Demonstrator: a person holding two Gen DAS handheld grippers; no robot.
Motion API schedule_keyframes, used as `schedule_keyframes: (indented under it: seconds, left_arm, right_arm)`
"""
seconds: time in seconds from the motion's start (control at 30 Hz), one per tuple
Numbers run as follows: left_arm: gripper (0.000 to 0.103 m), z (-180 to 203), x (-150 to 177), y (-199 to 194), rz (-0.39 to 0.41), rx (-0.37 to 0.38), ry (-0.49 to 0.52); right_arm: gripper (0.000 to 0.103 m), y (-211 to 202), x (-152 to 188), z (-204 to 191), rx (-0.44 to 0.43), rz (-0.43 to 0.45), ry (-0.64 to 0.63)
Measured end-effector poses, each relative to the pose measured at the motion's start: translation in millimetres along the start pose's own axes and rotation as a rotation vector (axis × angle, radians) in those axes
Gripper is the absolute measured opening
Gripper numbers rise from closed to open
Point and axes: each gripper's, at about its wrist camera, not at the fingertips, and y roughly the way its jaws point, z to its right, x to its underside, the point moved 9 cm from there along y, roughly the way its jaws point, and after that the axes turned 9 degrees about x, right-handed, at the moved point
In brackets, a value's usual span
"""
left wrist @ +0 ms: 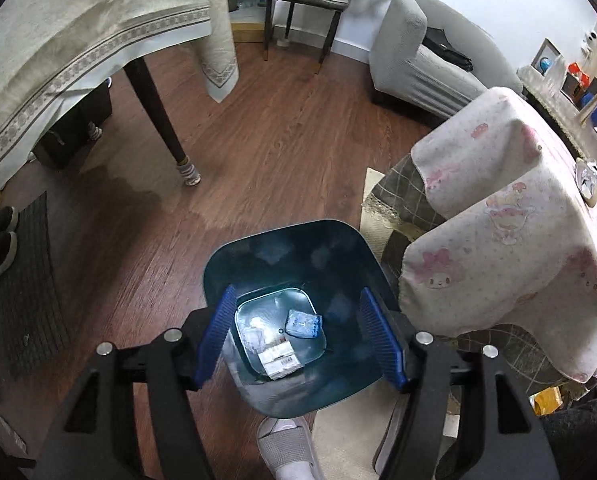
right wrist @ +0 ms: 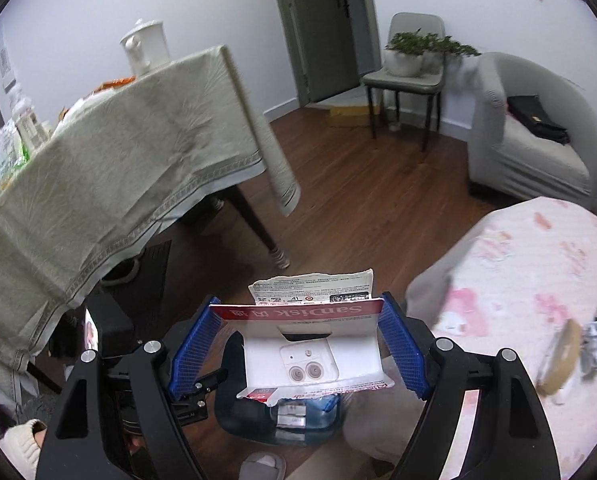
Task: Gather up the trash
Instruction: 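Carry both items over the bin and open both tools to drop them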
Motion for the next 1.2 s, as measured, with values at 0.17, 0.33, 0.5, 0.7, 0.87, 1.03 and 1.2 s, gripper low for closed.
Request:
schedule_keyframes:
  seconds: [0.17, 0.33, 0.5, 0.7, 0.87, 1.03, 1.2]
  left_arm:
    - [0.069, -11, -2, -16, 0.033, 0.006, -0.021]
    - [0.069, -22, -9, -38, 0.085, 0.005, -0.051]
    - [0.069, -24, -20, -62, 0.153, -0.017, -0.054]
    - [0.069, -18, -32, -86, 0.211, 0.0, -0.045]
    - [0.069, -13, -43, -100, 0.249, 0.012, -0.032]
    - [0.069, -10, -49, -102, 0.266, 0.016, -0.036]
    - [0.069, -4, -53, -104, 0.275, 0.029, -0.037]
  right_arm:
    - [0.08, 26, 11, -19, -0.018, -0.054, -0.015]
    - [0.08, 54, 24, -33, -0.041, -0.115, -0.015]
    - [0.08, 82, 38, -47, -0.048, -0.167, -0.028]
    - [0.081, 108, 58, -56, -0.022, -0.223, -0.073]
    - [0.081, 121, 74, -63, -0.033, -0.261, -0.102]
    - [0.084, 132, 86, -72, -0.055, -0.296, -0.12]
    - [0.087, 124, 89, -73, -0.066, -0.293, -0.132]
